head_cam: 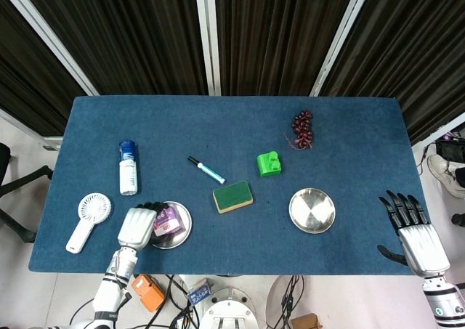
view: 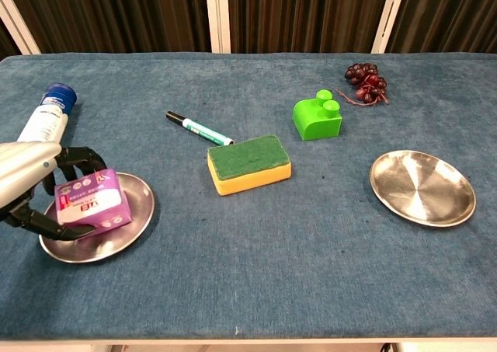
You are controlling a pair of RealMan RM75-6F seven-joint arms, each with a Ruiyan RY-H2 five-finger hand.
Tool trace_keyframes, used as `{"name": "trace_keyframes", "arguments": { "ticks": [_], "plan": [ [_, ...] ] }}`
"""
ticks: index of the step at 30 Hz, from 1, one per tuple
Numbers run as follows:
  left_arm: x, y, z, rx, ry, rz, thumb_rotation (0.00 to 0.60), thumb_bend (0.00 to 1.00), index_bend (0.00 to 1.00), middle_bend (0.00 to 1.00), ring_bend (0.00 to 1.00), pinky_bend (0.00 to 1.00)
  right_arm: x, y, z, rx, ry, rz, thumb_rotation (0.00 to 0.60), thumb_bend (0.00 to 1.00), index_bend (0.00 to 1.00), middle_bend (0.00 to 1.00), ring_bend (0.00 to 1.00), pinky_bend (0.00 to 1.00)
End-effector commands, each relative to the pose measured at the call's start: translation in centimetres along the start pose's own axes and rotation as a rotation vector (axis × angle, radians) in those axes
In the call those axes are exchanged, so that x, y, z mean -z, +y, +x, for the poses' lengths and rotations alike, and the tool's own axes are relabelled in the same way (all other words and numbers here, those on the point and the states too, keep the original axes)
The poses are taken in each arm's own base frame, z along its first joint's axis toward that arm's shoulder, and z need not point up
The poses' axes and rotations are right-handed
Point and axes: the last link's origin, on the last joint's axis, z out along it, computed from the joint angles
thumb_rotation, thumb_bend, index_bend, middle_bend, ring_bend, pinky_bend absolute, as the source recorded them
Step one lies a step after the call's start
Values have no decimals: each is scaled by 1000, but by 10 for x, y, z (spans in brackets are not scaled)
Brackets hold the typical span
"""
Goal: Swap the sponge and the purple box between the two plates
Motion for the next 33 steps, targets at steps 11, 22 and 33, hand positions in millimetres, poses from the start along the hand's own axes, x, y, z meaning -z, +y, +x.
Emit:
{"name": "trace_keyframes", "arguments": {
  "ticks": [11, 22, 33],
  "plan": [
    [-3, 53, 18, 79, 57, -162, 600, 347, 513, 556, 542, 574, -1, 0, -1, 4, -19, -9, 600, 250, 0, 0, 0, 65],
    [-30, 157, -4, 44, -16, -353, 600, 325, 513, 556, 537, 574, -5, 6, 1, -14, -38, -23, 600, 249, 0, 0, 0, 65],
    [-31, 185, -20, 26, -54, -422, 600, 56, 257, 274, 261, 415, -6, 13, 5, -39, -47, -26, 600, 250, 0, 0, 0, 65]
  ]
}}
